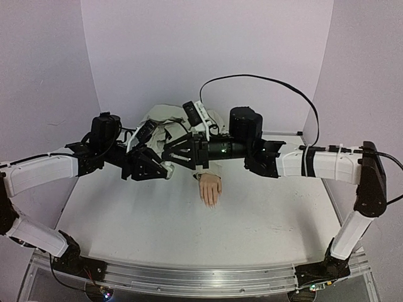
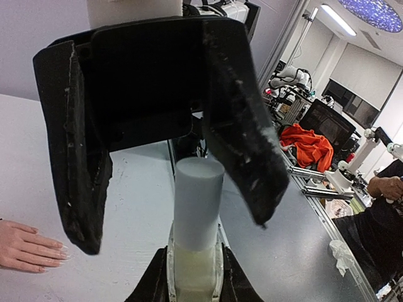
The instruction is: Paint the nails
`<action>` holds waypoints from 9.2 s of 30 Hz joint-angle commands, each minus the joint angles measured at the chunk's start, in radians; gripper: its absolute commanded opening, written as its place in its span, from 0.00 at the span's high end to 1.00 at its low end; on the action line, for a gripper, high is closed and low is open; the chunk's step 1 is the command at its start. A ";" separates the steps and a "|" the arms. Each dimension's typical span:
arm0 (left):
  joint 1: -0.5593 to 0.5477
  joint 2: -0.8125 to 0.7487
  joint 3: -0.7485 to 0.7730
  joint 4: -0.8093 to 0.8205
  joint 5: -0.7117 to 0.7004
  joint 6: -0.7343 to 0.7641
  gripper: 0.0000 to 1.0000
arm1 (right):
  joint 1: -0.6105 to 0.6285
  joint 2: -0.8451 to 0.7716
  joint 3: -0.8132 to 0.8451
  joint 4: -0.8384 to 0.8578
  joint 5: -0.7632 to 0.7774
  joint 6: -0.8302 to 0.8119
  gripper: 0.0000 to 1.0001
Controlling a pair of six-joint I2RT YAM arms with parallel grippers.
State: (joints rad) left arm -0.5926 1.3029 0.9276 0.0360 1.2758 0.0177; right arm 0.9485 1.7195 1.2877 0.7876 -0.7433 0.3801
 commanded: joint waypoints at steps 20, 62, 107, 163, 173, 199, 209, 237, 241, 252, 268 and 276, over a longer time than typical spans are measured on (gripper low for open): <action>0.000 -0.075 0.014 0.049 -0.164 0.015 1.00 | 0.004 0.082 0.096 0.124 -0.126 0.069 0.96; 0.003 -0.076 0.028 0.034 -0.083 0.029 1.00 | 0.005 -0.110 0.033 -0.159 0.078 -0.074 0.06; -0.016 -0.226 -0.103 0.033 -1.158 0.133 1.00 | 0.137 0.077 0.118 -0.080 0.617 0.064 1.00; -0.036 -0.039 0.029 0.003 -0.035 0.064 1.00 | 0.003 0.034 0.089 0.030 -0.102 -0.016 0.78; -0.034 -0.131 -0.016 0.005 -0.397 0.089 1.00 | 0.010 0.034 0.074 0.025 -0.066 -0.010 1.00; -0.038 -0.275 -0.094 -0.019 -0.931 0.205 0.01 | 0.133 0.011 0.056 -0.075 0.871 -0.006 1.00; -0.036 -0.372 -0.112 -0.013 -0.915 0.259 0.01 | 0.097 -0.022 -0.216 0.077 0.670 -0.176 1.00; 0.064 -0.347 -0.121 -0.015 -1.374 0.107 0.01 | 0.305 0.196 -0.538 0.290 0.816 -0.255 1.00; 0.069 -0.345 -0.121 -0.015 -1.364 0.103 0.01 | 0.310 0.201 -0.573 0.337 0.834 -0.232 0.88; 0.125 -0.318 -0.115 -0.015 -1.308 0.030 0.01 | 0.308 0.061 -0.536 0.247 1.027 -0.180 0.18; 0.412 -0.341 -0.118 -0.013 -1.303 -0.005 0.00 | -0.427 -0.358 -0.555 -0.134 0.933 -0.070 0.02; 0.502 -0.363 -0.121 -0.001 -1.300 0.047 0.01 | -0.736 -0.455 -0.517 -0.281 0.999 -0.237 0.02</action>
State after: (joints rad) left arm -0.1192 0.9703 0.8021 -0.0166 -0.0288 0.0353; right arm 0.2638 1.3437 0.7254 0.5823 0.2134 0.2451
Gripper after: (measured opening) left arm 0.994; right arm 0.982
